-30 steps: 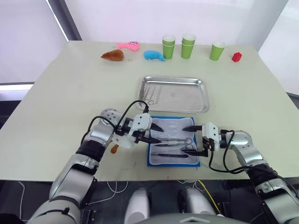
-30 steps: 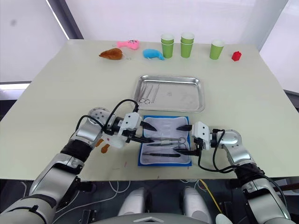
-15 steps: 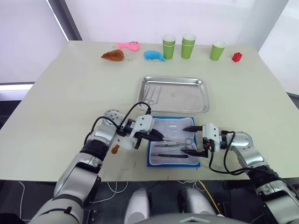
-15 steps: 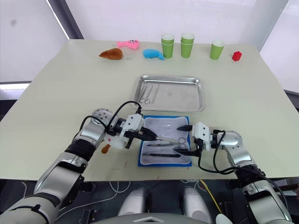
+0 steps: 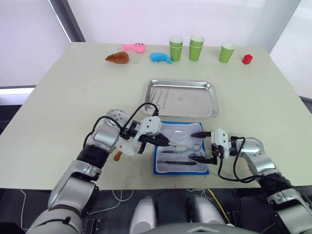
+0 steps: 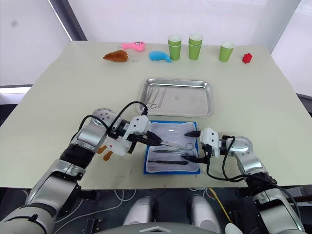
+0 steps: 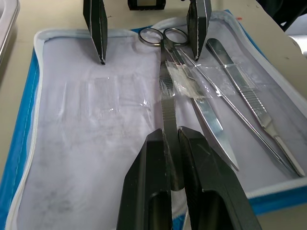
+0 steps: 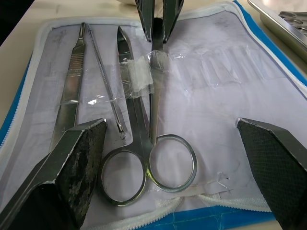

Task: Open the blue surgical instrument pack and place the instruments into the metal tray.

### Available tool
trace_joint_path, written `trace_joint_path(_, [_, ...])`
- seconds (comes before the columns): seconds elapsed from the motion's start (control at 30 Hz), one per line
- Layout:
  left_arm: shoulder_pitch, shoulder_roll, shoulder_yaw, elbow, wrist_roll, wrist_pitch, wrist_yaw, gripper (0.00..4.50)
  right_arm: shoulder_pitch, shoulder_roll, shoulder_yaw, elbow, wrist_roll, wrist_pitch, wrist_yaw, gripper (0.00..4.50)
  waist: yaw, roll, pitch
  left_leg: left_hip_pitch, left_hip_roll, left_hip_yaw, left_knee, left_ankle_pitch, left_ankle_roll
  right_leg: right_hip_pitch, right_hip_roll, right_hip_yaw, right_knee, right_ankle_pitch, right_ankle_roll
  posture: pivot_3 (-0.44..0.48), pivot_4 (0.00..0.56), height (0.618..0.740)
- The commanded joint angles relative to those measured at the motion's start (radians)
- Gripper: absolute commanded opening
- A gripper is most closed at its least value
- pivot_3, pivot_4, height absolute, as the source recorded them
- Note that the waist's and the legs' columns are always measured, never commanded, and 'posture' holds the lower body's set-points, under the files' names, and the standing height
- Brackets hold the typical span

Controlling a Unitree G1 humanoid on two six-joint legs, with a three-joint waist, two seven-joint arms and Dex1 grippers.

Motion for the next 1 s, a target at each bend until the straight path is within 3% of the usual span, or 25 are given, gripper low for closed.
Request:
trace_joint_path(0.03, [0.001,0.034,0.019,-0.088,-0.023,0.035,-0.011,0.19,0.077,-0.026,0.076,0.087,-0.101,0.054,0.014,4.5,0.0,0.0,0.0,0.0,0.0,0.0,0.0,0.0,0.0,0.0,0.0,0.0,0.0,0.0,0.0,0.0,0.15,0.739])
trace_joint_path(1.0, [0.023,0.252,0.062,-0.181,-0.064,0.095,-0.053,0.19,0.063,-0.014,0.085,0.104,-0.106,0.047,0.022,4.5,0.001,0.0,0.0,0.0,0.0,0.0,0.0,0.0,0.0,0.0,0.0,0.0,0.0,0.0,0.0,0.0,0.15,0.739])
